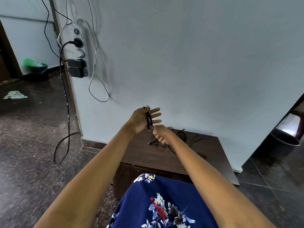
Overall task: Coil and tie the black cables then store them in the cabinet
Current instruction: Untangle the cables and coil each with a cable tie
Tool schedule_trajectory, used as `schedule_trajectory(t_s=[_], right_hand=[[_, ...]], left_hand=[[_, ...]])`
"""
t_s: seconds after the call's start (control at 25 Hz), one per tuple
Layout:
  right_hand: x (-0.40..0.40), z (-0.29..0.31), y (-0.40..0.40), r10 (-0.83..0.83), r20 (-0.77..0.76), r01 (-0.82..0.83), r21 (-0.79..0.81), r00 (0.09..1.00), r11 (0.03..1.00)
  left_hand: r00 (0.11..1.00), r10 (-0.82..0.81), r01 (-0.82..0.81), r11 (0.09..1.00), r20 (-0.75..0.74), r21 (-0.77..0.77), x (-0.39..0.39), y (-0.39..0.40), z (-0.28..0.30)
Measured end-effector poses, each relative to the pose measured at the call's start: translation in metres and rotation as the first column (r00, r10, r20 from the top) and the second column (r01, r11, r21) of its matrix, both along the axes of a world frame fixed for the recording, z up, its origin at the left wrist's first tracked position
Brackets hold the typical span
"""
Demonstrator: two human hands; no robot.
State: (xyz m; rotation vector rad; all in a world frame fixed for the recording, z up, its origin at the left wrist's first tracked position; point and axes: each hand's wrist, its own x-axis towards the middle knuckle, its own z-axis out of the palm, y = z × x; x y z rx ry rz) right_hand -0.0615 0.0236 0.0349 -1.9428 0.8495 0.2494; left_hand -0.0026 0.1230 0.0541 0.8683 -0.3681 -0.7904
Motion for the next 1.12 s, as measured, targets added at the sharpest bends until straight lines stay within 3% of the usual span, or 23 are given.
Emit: schedule_trajectory(t_s=[0.12, 0.2, 0.28, 0.36, 0.48, 0.56, 0.64, 0.72, 0.8, 0.92, 1.0, 1.12], right_hand=[[0.001, 0.005, -0.002, 0.107, -0.013, -0.107, -0.113, 0.994, 0.988], [0.005, 0.013, -0.009, 0.129, 0.034, -0.118, -0.226, 0.991, 0.967], [0.012, 0.024, -0.016, 0.165, 0.034, -0.141, -0.371, 0.986, 0.918], [0.018, 0.035, -0.024, 0.176, 0.035, -0.131, -0.529, 0.984, 0.839], [0.022, 0.040, -0.037, 0.130, 0.136, -0.025, -0.593, 0.982, 0.805], [0.020, 0.037, -0.041, 0.049, 0.228, 0.076, -0.507, 0.972, 0.859], [0.018, 0.028, -0.039, -0.072, 0.360, 0.165, -0.235, 0.930, 0.958], [0.014, 0.015, -0.032, -0.250, 0.397, 0.226, 0.107, 0.883, 0.968], [0.006, 0.000, -0.022, -0.296, 0.263, 0.223, 0.276, 0.918, 0.935], [-0.001, -0.021, -0.012, -0.075, 0.013, 0.070, 0.236, 0.997, 0.969], [-0.002, -0.022, -0.011, 0.032, -0.065, -0.018, 0.205, 0.997, 0.979], [-0.002, -0.011, -0.012, 0.073, -0.027, -0.072, 0.027, 0.997, 0.997]], left_hand=[[0.973, 0.156, -0.199, 0.941, 0.168, 0.275, 0.001, -0.013, -0.015], [0.906, 0.090, -0.299, 0.828, 0.413, 0.475, 0.001, -0.014, -0.021], [0.852, -0.038, -0.291, 0.794, 0.523, 0.533, 0.000, -0.012, -0.024], [0.859, -0.126, -0.176, 0.837, 0.496, 0.518, -0.004, -0.011, -0.024], [0.920, -0.220, 0.076, 0.911, 0.323, 0.405, 0.000, -0.003, -0.021], [0.882, -0.387, 0.288, 0.894, 0.269, 0.343, 0.003, 0.004, -0.017], [0.851, -0.466, 0.414, 0.879, 0.244, 0.236, 0.004, 0.009, -0.014], [0.913, -0.383, 0.375, 0.923, 0.142, 0.081, 0.000, 0.008, -0.010], [0.970, -0.240, 0.241, 0.970, 0.037, -0.031, -0.002, 0.004, -0.008], [0.998, -0.068, 0.067, 0.996, -0.018, -0.057, -0.002, -0.008, -0.011], [0.997, 0.025, -0.036, 0.991, 0.079, 0.130, -0.001, -0.017, -0.017], [0.937, 0.066, -0.231, 0.853, 0.343, 0.468, -0.002, -0.023, -0.029]])
